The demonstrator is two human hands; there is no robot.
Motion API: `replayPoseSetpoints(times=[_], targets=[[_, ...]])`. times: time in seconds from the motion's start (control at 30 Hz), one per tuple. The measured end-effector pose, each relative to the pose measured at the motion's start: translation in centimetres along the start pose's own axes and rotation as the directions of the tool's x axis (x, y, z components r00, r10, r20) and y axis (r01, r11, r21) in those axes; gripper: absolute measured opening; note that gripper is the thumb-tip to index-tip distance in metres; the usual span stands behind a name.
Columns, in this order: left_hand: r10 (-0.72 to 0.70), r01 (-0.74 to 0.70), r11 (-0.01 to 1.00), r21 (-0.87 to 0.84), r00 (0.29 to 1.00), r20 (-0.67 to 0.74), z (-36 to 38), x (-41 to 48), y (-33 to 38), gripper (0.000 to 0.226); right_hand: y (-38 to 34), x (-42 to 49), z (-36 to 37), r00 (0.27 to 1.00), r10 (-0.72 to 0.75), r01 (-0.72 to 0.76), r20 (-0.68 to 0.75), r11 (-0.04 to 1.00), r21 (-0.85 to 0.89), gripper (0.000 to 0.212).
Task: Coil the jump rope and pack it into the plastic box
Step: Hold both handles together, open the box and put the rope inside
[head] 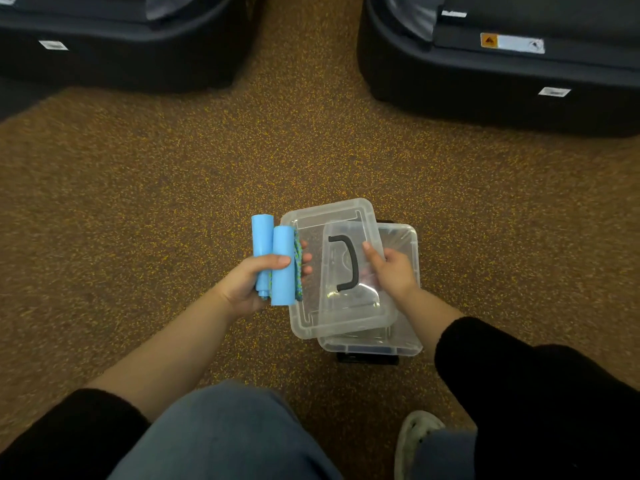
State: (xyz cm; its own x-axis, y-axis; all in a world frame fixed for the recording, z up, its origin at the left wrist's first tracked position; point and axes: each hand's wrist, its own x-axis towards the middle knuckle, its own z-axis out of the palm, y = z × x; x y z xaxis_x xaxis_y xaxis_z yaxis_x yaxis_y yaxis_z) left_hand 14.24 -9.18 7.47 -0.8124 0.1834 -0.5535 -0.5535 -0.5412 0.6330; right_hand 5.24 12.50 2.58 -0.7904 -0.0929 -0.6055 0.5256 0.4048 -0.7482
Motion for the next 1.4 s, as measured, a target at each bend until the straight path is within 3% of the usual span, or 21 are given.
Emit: replayPoseSetpoints(times=[0.13, 0.43, 0.6, 0.9, 1.13, 1.4], targets=[[-0.039, 0.037, 0.998, 0.059, 0.999, 0.036, 0.8, 0.1, 0.7, 0.089, -0.5, 0.0, -1.5, 0.999, -0.01, 0.01, -0.046, 1.0, 0.011, 0.042], [-0.25, 0.149, 0.906, 0.396, 0.943, 0.217, 7.9, 3.2, 4.1, 0.08, -4.7, 1.3, -6.5, 0.982, -0.084, 0.101, -0.172, 0.991, 0.091, 0.032], [-0.437, 0.274, 0.799, 0.536, 0.876, 0.203, 11.5, 6.0, 4.2, 0.032, -7.2, 3.0, -9.2, 0.972, -0.109, 0.14, -0.209, 0.98, 0.138, 0.036], [-0.449, 0.419, 0.839, 0.347, 0.894, 0.006, 10.6, 8.7, -4.3, 0.032, -6.7, 6.4, -14.1, 0.953, -0.024, 0.077, -0.301, 0.983, 0.166, 0.039], [-0.329, 0.383, 0.896, 0.224, 0.913, -0.242, 8.2, 10.4, -8.0, 0.089, -5.5, 8.4, -15.4, 0.96, -0.061, 0.101, -0.272, 0.986, 0.136, 0.034], [-0.286, 0.366, 0.915, 0.169, 0.885, -0.367, 6.6, 13.3, -9.5, 0.074, -3.6, 9.7, -15.3, 0.964, -0.056, 0.108, -0.261, 0.976, 0.188, 0.036]])
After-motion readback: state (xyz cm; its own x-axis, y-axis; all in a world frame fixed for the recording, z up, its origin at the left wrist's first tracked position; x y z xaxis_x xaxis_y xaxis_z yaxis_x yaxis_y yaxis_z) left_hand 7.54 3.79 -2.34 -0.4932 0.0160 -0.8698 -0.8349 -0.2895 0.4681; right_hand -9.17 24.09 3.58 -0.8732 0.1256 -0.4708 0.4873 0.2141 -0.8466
